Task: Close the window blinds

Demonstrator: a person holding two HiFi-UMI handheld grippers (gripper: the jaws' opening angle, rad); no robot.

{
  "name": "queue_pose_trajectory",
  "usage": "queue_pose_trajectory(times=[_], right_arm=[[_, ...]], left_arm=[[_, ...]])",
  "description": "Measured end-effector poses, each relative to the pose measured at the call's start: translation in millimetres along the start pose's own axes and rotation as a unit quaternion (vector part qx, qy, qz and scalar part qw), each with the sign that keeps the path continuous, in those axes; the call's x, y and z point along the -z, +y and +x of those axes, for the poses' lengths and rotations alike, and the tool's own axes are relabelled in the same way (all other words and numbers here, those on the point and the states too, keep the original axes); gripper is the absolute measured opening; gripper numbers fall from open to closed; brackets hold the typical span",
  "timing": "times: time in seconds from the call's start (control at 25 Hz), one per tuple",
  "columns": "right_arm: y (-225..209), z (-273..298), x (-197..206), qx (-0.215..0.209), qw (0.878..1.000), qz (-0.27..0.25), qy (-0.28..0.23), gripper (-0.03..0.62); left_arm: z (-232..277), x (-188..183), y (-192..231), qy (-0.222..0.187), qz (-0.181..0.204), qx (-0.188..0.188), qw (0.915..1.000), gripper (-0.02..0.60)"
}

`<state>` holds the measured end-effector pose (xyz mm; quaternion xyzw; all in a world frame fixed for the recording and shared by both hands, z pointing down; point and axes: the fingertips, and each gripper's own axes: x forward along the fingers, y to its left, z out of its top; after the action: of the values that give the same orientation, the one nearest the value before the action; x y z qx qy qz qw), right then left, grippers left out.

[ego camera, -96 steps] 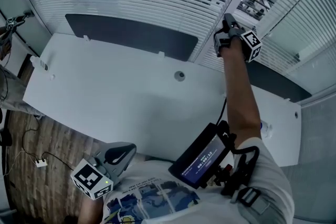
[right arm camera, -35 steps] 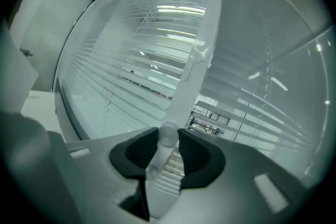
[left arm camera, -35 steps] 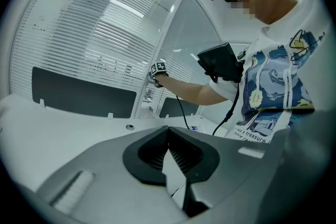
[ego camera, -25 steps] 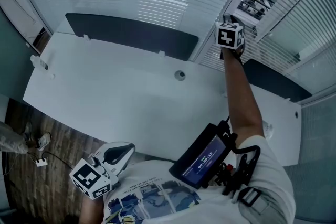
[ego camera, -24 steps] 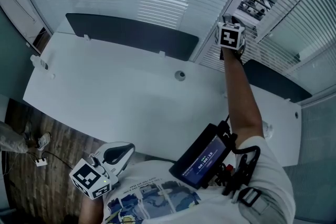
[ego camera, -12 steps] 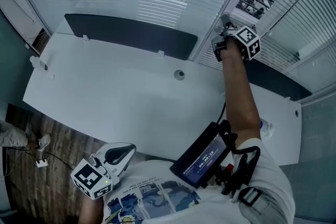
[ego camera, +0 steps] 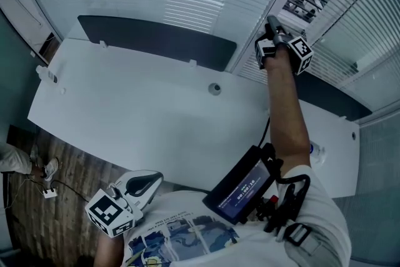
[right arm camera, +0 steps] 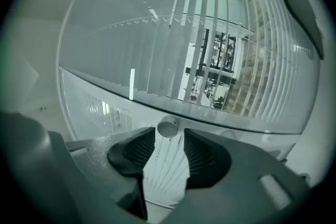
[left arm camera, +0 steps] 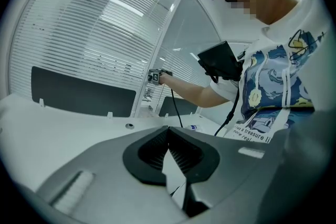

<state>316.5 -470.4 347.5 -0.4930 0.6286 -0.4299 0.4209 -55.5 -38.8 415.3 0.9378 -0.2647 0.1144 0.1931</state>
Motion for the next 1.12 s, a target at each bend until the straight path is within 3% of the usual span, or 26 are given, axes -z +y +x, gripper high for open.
queue_pose_trajectory(times=[0.2, 0.36, 0.64, 0.92, 1.12], right_arm=[[0, 7, -9, -0.008, 1.000, 0.027, -0.002, 0.161], [-3, 8, -9, 0.004, 1.000, 0.018, -0.005, 0.137], [4, 6, -6, 0.041, 0.995, -0.086, 0.006, 0.129], [7, 7, -6, 0.098, 0.973, -0.209, 0.022, 0.127], [10, 7, -5, 0.140, 0.938, -0.315, 0.031, 0.127]], left_arm=[[1, 1, -1, 0.001, 0.000, 0.000, 1.0000, 0.003], [1, 2, -2, 0.000, 0.001, 0.002, 1.0000, 0.003], [1, 3, -1, -0.002, -0.003, -0.001, 1.0000, 0.003], [0, 1, -1, -0.002, -0.003, -0.004, 1.0000, 0.003], [-3, 0, -1, -0.005, -0.005, -0.008, 0.9999, 0.003]])
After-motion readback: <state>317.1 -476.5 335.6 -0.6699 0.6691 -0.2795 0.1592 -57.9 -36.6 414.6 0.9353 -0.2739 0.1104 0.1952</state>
